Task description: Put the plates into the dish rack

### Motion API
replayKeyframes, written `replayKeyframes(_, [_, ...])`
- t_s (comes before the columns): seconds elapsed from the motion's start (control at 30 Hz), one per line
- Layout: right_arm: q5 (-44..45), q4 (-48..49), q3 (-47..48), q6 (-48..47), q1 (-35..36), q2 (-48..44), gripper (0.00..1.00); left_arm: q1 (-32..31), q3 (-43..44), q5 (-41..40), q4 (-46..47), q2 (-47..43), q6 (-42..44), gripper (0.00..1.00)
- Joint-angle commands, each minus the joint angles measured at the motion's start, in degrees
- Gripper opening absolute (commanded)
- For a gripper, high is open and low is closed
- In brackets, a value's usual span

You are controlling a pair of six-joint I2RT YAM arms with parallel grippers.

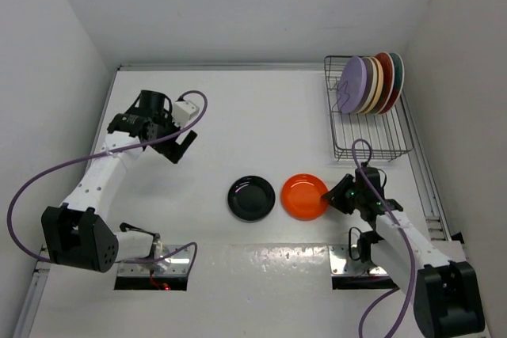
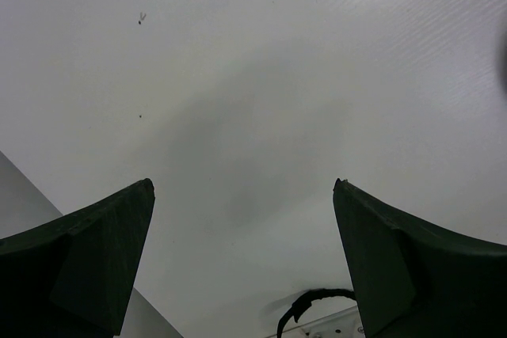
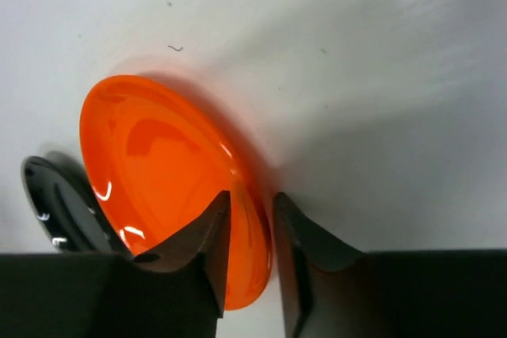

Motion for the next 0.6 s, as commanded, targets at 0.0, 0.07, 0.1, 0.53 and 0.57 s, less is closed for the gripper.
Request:
replayKeyframes(0.0, [1.17, 2.86, -5.46, 3.26, 0.36, 3.64, 0.26, -0.36, -0.33, -0.03, 1.33, -1.80, -0.70, 1.00])
replayKeyframes(0.07, [1.61, 3.65, -6.69, 3.44, 0.44, 3.47, 0.14, -0.36, -0.33, -0.03, 1.33, -1.80, -0.70, 1.00])
replayKeyframes(0.1, [2.22, 3.48, -6.78, 3.18, 0.36, 3.38, 0.07, -0.36, -0.33, -0.03, 1.33, -1.80, -0.70, 1.00])
replayKeyframes(0.53, [8.11, -10.84, 28.15, -18.96, 6.15, -3.65, 0.00, 0.69, 1.52, -0.21, 1.33, 0.04, -0.70, 1.00])
replayKeyframes(0.57, [8.21, -11.02, 30.38, -19.84, 6.77, -1.21, 0.00, 0.69, 1.52, -0.21, 1.33, 0.04, -0.70, 1.00])
